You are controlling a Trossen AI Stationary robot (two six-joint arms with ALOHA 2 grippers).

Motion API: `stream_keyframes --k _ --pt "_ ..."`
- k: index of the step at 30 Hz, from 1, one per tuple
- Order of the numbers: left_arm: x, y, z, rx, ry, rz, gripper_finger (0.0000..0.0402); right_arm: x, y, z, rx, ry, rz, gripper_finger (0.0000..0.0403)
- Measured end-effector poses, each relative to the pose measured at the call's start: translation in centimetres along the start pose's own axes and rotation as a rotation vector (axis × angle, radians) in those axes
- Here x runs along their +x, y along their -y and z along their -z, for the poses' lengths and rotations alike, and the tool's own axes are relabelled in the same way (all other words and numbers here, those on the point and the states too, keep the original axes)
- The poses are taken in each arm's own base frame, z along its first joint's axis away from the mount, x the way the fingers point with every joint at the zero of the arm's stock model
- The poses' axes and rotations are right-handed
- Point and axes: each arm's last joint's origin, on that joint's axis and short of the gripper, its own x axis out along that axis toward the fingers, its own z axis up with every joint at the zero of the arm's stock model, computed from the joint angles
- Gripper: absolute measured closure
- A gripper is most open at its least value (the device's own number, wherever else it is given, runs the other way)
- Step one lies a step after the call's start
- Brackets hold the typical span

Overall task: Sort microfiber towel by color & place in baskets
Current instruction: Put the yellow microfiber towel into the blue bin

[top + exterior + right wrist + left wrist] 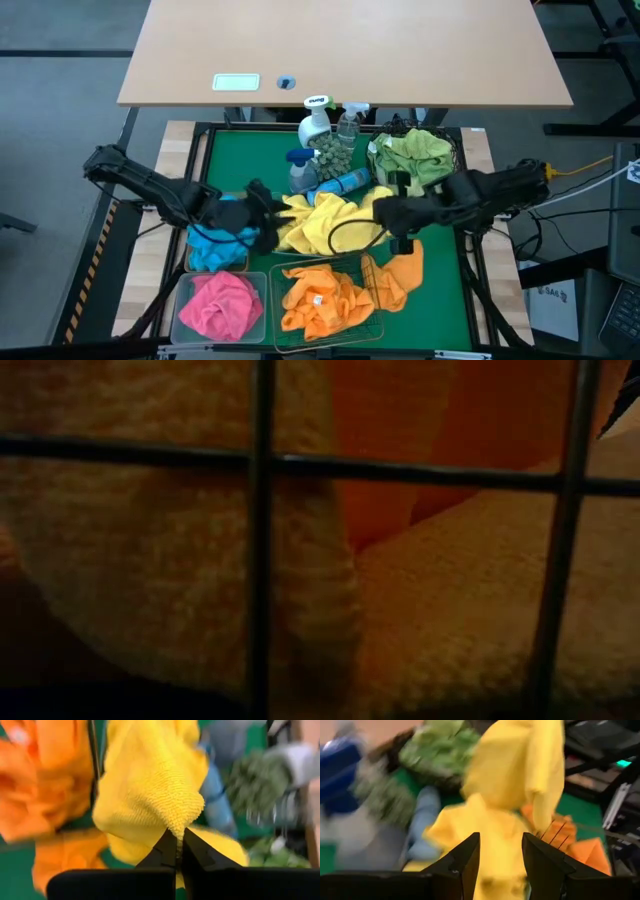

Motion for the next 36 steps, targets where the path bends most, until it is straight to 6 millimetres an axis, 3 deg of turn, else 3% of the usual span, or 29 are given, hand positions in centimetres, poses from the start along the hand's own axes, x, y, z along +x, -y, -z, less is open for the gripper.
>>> stream_keyframes --k 5,15,25,32,36 --pt "2.2 2.0 -0.4 0.069 0.106 0.061 0.0262 -1.2 0.1 -1.7 -0.033 0.177 -0.029 0.0399" --pt "4.8 4.5 -0.7 0.161 0.259 0.175 0.0262 -1.0 -0.4 -3.3 -0.085 0.337 -0.074 0.0398" --pt "4.3 4.8 -1.4 0.243 0.327 0.222 0.0262 0.2 -0.7 -6.1 -0.154 0.507 -0.023 0.0394" --pt "3.2 4.2 -2.2 0.226 0.369 0.160 0.0262 2.1 1.2 -7.8 -0.127 0.557 0.030 0.0394" --pt "1.7 3.5 -3.0 0.210 0.391 0.145 0.0262 2.3 2.7 -8.5 -0.101 0.617 -0.027 0.0394"
